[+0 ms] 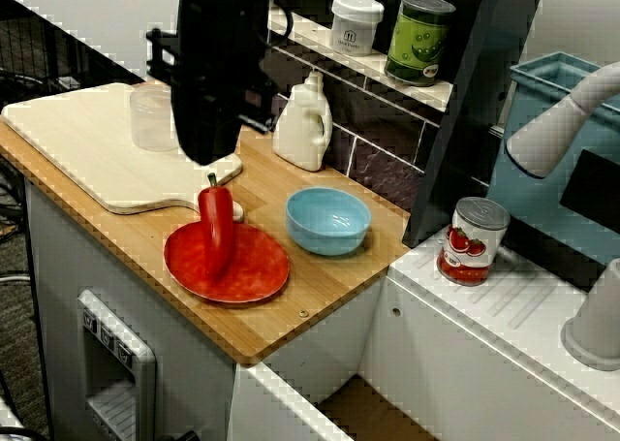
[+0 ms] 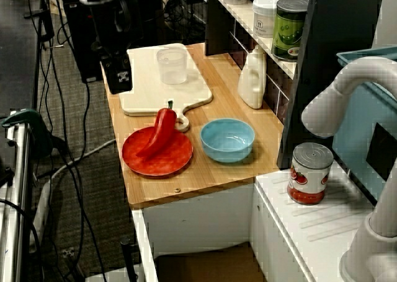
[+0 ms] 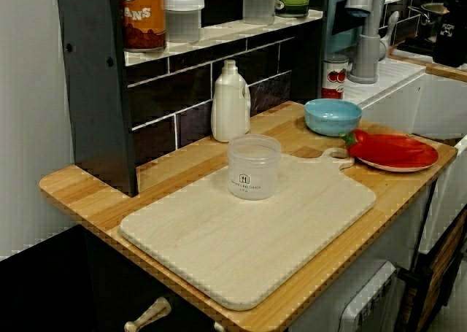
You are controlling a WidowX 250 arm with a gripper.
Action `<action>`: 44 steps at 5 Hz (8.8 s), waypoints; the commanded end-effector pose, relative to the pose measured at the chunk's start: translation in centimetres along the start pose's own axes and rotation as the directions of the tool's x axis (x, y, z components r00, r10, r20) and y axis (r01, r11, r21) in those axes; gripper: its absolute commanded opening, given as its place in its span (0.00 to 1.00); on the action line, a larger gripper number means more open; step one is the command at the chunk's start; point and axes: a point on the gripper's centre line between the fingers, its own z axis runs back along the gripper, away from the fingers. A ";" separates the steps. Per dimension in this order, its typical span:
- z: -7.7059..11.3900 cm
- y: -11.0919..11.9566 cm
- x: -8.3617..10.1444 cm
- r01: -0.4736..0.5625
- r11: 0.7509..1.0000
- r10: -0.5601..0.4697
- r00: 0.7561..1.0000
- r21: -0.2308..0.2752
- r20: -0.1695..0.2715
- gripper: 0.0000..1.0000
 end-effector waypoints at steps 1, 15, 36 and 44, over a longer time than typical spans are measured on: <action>1.0 0.8 1.4 -0.014 1.000 0.014 0.999 -0.010 0.044 0.00; -3.9 -5.8 8.2 -0.062 0.995 0.053 0.992 0.077 0.114 0.00; 0.1 -4.2 7.1 -0.015 0.999 0.012 0.996 0.037 0.089 0.00; 0.8 -4.6 6.5 -0.019 0.995 0.012 0.998 0.093 0.069 1.00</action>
